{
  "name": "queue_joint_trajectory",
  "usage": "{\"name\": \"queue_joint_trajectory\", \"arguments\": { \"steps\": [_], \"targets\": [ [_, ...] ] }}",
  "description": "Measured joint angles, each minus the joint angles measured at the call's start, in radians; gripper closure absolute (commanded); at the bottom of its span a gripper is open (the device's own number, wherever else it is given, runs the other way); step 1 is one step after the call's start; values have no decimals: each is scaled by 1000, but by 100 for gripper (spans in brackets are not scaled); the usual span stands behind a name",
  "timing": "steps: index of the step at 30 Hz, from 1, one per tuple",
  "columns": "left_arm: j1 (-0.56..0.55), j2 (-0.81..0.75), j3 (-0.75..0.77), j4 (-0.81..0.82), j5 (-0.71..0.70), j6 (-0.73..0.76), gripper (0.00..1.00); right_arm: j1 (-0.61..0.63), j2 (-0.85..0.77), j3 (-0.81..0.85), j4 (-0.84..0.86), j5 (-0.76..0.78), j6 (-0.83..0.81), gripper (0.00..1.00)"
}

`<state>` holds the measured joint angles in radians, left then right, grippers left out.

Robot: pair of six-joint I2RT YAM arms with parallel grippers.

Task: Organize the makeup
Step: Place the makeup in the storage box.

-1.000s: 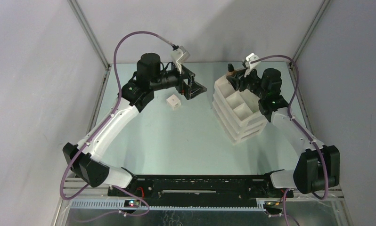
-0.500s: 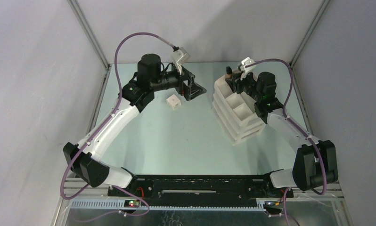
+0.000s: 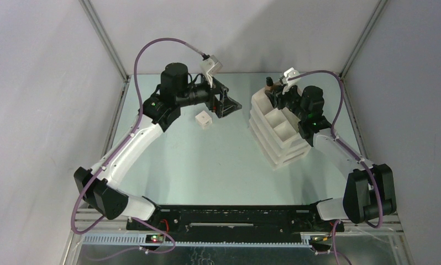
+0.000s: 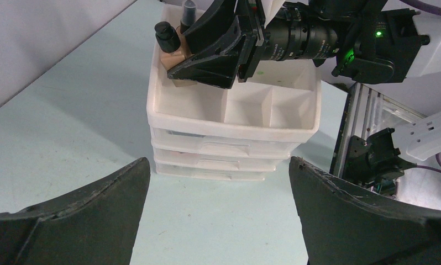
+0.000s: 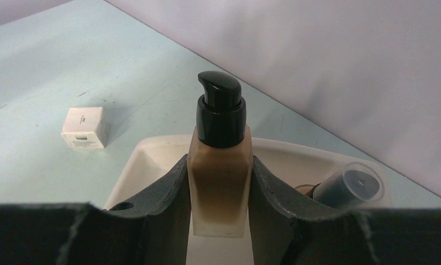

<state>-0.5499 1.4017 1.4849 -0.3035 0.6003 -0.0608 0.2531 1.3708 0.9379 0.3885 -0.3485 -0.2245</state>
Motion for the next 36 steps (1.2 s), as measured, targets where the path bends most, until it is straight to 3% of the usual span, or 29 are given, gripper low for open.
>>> {"name": "queue_joint_trajectory", "arguments": {
  "steps": [9, 16, 22, 31, 36],
  "targets": [
    [3, 0, 0, 0, 6, -1, 0, 0, 0, 0, 6, 14, -6, 40],
    [13, 0, 0, 0, 6, -1, 0, -1, 0, 0, 14, 26, -8, 41],
    [25, -1, 0, 0, 7, -1, 0, -1, -4, 0, 13, 25, -13, 54],
    [38, -2, 0, 0, 12, -2, 0, 0, -19, 0, -12, 23, -16, 87],
    [45, -2, 0, 0, 15, -2, 0, 4, -19, 9, -19, 34, -17, 91]
  ]
}}
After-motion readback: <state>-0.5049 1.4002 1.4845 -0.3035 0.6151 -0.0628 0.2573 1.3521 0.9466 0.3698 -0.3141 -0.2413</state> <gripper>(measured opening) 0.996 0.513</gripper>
